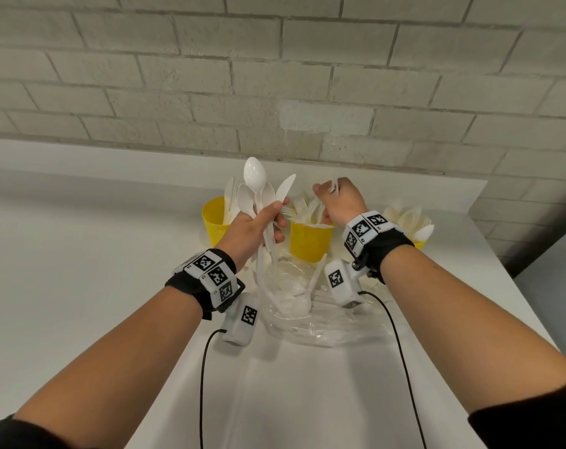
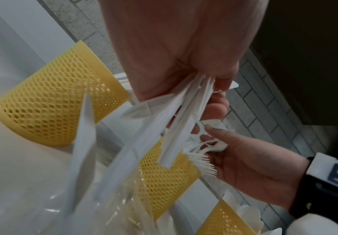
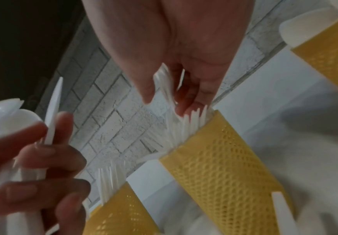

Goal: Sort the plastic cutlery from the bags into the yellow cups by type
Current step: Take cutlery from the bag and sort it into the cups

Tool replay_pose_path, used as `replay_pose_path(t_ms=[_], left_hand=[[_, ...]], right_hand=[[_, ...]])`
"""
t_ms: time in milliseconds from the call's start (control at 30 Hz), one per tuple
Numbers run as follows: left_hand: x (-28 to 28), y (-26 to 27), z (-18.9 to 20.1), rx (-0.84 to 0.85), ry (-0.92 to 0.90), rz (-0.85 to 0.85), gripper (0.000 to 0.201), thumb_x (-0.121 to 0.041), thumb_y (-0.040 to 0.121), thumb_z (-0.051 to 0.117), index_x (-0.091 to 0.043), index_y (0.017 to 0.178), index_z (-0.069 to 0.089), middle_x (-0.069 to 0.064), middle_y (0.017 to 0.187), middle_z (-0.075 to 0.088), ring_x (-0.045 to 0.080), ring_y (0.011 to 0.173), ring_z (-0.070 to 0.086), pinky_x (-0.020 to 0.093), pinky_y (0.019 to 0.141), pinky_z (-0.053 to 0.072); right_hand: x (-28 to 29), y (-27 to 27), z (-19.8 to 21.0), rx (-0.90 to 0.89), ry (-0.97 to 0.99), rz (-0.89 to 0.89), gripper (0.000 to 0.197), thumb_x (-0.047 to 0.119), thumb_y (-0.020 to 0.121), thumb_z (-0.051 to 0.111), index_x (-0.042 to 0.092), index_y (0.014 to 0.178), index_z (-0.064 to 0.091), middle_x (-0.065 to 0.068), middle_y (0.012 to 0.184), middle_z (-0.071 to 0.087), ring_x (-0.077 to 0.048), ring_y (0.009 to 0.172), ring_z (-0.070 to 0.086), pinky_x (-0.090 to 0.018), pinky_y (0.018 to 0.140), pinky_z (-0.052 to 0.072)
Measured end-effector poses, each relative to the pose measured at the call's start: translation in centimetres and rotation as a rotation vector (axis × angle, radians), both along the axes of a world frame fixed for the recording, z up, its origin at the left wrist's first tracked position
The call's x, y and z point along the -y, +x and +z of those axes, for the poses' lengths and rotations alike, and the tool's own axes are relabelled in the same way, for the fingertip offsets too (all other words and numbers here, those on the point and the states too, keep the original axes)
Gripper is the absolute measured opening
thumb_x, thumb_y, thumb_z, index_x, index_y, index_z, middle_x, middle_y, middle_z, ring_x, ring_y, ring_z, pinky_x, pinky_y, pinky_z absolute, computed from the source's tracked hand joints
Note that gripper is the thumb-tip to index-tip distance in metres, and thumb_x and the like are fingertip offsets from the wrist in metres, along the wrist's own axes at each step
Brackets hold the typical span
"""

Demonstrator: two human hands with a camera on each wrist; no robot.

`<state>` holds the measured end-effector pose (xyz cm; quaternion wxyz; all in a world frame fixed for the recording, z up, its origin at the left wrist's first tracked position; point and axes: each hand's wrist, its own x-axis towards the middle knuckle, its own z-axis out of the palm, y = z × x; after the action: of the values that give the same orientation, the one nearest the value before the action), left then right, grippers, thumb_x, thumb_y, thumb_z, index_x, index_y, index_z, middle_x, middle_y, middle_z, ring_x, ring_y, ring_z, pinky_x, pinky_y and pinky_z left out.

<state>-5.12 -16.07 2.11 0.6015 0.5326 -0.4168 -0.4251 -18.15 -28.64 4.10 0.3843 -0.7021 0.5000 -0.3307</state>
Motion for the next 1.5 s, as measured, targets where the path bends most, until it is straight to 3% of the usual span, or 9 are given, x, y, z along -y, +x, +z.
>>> replay_pose_path(t_ms=[133, 233, 367, 500, 700, 833, 1000, 1333, 1500], left_hand=[[-0.1, -0.2, 0.4, 0.033, 0.009, 0.012, 0.033, -0.028, 0.099, 0.047, -0.009, 0.078, 0.063, -0.003, 0.054, 0.054, 0.012, 0.049, 0.048, 0.03, 0.065, 0.051], [-0.2, -0.3, 0.5, 0.04, 0.014, 0.023, 0.042, -0.028, 0.1, 0.045, -0.005, 0.066, 0.054, -0.005, 0.046, 0.05, 0.012, 0.045, 0.043, 0.024, 0.056, 0.05], [-0.1, -0.7, 0.7, 0.065, 0.015, 0.004, 0.046, -0.031, 0.099, 0.045, -0.006, 0.064, 0.06, 0.002, 0.045, 0.048, 0.017, 0.046, 0.047, 0.025, 0.057, 0.05], [-0.1, -1.1, 1.1, 0.044, -0.013, -0.008, 0.034, -0.029, 0.101, 0.043, -0.011, 0.085, 0.067, 0.0, 0.058, 0.063, 0.015, 0.048, 0.054, 0.03, 0.058, 0.054], [-1.3, 1.1, 0.3, 0.079, 0.01, 0.087, 0.033, -0.028, 0.099, 0.048, -0.001, 0.111, 0.062, 0.007, 0.098, 0.068, 0.012, 0.073, 0.068, 0.033, 0.057, 0.06], [-2.3, 3.6, -0.1, 0.258, -0.04, 0.285, 0.034, -0.027, 0.098, 0.051, -0.002, 0.12, 0.052, -0.002, 0.082, 0.063, 0.001, 0.055, 0.058, 0.016, 0.054, 0.05], [-3.3, 5.5, -0.3, 0.384, -0.139, 0.38, 0.031, -0.019, 0.097, 0.052, -0.044, 0.107, 0.036, -0.017, 0.095, 0.052, -0.01, 0.078, 0.054, 0.011, 0.072, 0.044], [-3.3, 8.4, 0.7, 0.269, -0.143, 0.401, 0.033, -0.023, 0.098, 0.05, -0.017, 0.129, 0.039, -0.007, 0.089, 0.051, 0.01, 0.074, 0.05, 0.015, 0.067, 0.044], [-2.8, 9.5, 3.0, 0.065, -0.25, 0.369, 0.029, -0.032, 0.094, 0.053, -0.014, 0.115, 0.043, -0.004, 0.071, 0.049, 0.01, 0.06, 0.048, 0.026, 0.065, 0.044]], right_hand=[[0.0, -0.1, -0.2, 0.009, 0.04, -0.03, 0.046, 0.048, 0.085, 0.06, 0.016, 0.118, 0.057, -0.011, 0.12, 0.053, -0.025, 0.086, 0.061, -0.039, 0.088, 0.052], [-0.8, -0.8, 1.3, -0.015, -0.044, -0.014, 0.034, 0.044, 0.095, 0.044, 0.017, 0.082, 0.061, -0.014, 0.106, 0.055, -0.018, 0.09, 0.052, -0.025, 0.082, 0.033], [-3.7, -0.9, 2.8, 0.164, -0.043, 0.101, 0.044, 0.049, 0.095, 0.043, 0.014, 0.092, 0.071, -0.001, 0.087, 0.062, -0.009, 0.079, 0.055, -0.025, 0.076, 0.037], [-5.4, -0.1, 1.6, 0.169, -0.029, 0.254, 0.029, 0.031, 0.094, 0.054, 0.01, 0.081, 0.07, 0.009, 0.07, 0.059, 0.008, 0.052, 0.05, -0.019, 0.064, 0.04], [-4.6, 1.2, 3.5, 0.418, -0.065, 0.036, 0.014, 0.018, 0.101, 0.034, 0.013, 0.1, 0.048, -0.009, 0.081, 0.056, -0.009, 0.05, 0.049, -0.023, 0.049, 0.044], [-4.0, 2.4, 5.0, 0.502, -0.158, 0.023, 0.015, 0.013, 0.1, 0.034, 0.016, 0.111, 0.043, -0.015, 0.095, 0.058, -0.014, 0.059, 0.052, -0.023, 0.054, 0.048], [-4.9, 6.7, 3.9, 0.471, -0.13, 0.125, 0.016, 0.009, 0.096, 0.04, 0.025, 0.095, 0.043, -0.02, 0.094, 0.065, -0.019, 0.06, 0.061, -0.036, 0.065, 0.057], [-5.7, 10.2, 0.1, -0.022, -0.228, 0.263, 0.048, 0.025, 0.081, 0.069, 0.021, 0.126, 0.054, -0.005, 0.114, 0.057, -0.019, 0.109, 0.048, -0.03, 0.098, 0.037], [-8.8, 10.0, 1.0, 0.15, -0.019, 0.514, 0.059, 0.013, 0.077, 0.069, 0.026, 0.128, 0.044, -0.007, 0.099, 0.068, 0.0, 0.063, 0.051, -0.024, 0.069, 0.042]])
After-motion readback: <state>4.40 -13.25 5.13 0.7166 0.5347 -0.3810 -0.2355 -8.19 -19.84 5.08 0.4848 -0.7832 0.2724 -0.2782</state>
